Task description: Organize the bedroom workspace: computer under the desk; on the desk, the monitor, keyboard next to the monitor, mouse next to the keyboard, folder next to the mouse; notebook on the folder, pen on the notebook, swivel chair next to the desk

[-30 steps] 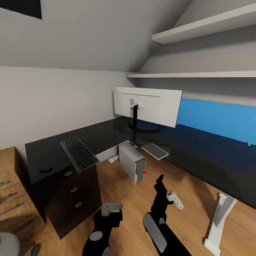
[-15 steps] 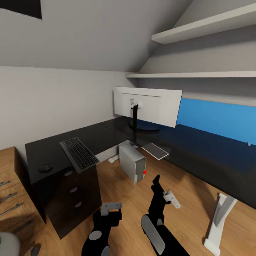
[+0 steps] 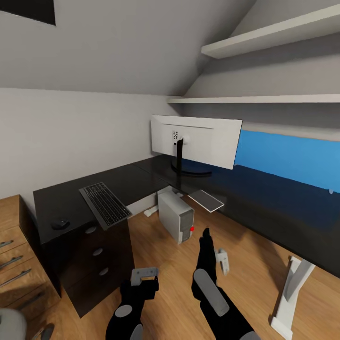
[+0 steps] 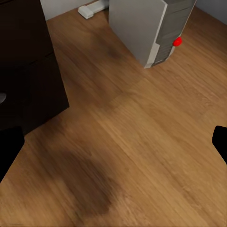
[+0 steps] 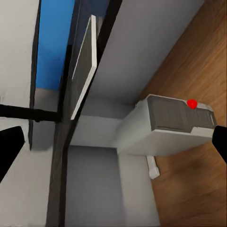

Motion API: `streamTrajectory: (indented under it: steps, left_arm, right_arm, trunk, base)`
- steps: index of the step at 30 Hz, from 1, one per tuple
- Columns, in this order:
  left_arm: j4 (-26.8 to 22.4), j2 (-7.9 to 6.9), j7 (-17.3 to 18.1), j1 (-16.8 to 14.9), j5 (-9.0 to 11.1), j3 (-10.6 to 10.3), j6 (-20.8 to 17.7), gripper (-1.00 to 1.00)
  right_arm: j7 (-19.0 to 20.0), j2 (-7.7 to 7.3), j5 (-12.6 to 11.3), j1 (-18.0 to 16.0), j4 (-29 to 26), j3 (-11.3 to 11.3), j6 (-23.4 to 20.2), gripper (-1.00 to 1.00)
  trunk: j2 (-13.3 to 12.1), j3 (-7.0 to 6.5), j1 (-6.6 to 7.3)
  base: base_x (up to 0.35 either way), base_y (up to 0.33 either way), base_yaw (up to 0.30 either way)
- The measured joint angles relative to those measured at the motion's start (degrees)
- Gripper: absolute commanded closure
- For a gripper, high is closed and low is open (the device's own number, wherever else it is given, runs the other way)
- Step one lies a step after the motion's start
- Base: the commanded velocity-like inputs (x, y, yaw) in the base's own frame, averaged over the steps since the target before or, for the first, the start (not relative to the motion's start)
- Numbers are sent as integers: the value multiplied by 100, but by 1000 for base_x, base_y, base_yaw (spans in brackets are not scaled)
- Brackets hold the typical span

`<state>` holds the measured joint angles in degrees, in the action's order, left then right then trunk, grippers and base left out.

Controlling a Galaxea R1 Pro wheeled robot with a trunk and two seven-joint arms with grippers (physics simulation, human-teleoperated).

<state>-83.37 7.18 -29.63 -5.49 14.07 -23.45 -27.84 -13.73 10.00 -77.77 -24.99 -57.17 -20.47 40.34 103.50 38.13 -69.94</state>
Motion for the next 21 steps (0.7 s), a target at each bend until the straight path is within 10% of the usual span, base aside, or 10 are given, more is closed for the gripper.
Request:
streamTrajectory:
  steps: [21]
  left_arm:
    - [3,8,5,0,-3,-18,-1,-100]
  right_arm:
    - [884,0,-89,-1,340,30,40,-100]
  trunk:
    - [0,0,0]
  base:
    - [0,0,0]
